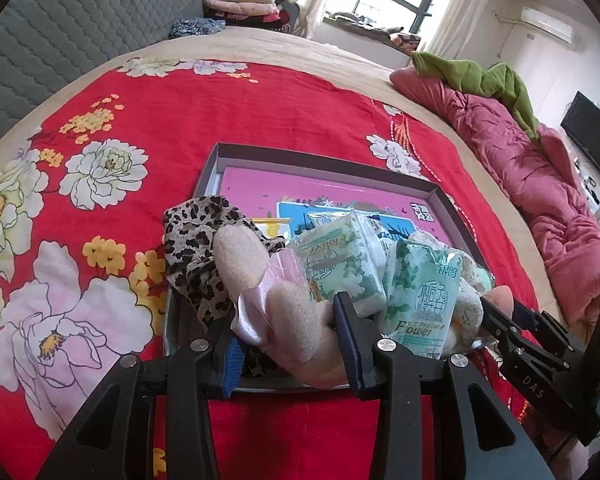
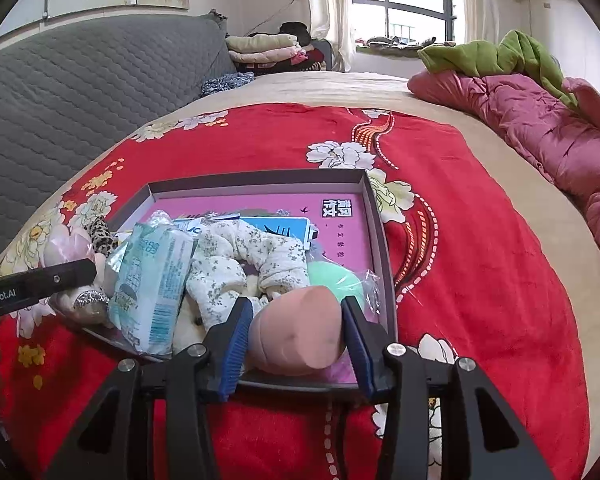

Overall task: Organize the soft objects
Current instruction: 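Lower the sponge into the tray with the right tool while the left tool lowers the bunny plush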

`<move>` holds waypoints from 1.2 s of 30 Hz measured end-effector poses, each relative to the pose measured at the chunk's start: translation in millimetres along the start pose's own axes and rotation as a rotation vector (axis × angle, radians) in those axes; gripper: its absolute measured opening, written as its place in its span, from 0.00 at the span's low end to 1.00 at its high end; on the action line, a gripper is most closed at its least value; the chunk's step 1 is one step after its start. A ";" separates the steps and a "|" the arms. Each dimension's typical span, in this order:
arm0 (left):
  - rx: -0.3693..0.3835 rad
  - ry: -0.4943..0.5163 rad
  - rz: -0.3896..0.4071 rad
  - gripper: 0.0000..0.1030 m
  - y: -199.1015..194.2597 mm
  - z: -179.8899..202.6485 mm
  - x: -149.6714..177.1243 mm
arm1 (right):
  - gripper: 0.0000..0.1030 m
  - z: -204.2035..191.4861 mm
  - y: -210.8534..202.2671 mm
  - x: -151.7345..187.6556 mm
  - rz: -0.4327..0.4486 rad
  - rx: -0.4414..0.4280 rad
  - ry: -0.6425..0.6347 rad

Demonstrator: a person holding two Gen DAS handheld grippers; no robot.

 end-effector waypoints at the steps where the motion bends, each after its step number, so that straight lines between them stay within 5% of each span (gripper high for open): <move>1: 0.000 0.001 0.000 0.41 -0.4 0.3 -0.1 | 0.46 0.3 -0.4 0.1 0.000 -0.003 0.004; 36: -0.011 0.027 0.019 0.46 -7.9 3.7 -1.0 | 0.66 -4.1 -29.4 -20.0 0.072 0.069 -0.034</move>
Point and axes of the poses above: each gripper's, at about its wrist camera, not at the fingertips, and y roughly the way its jaws point, z to its right, x to its underside, the point moved 6 cm from there along y, roughly the way its jaws point, and after that the axes turned 14 degrees about y, right-handed, at the moved point
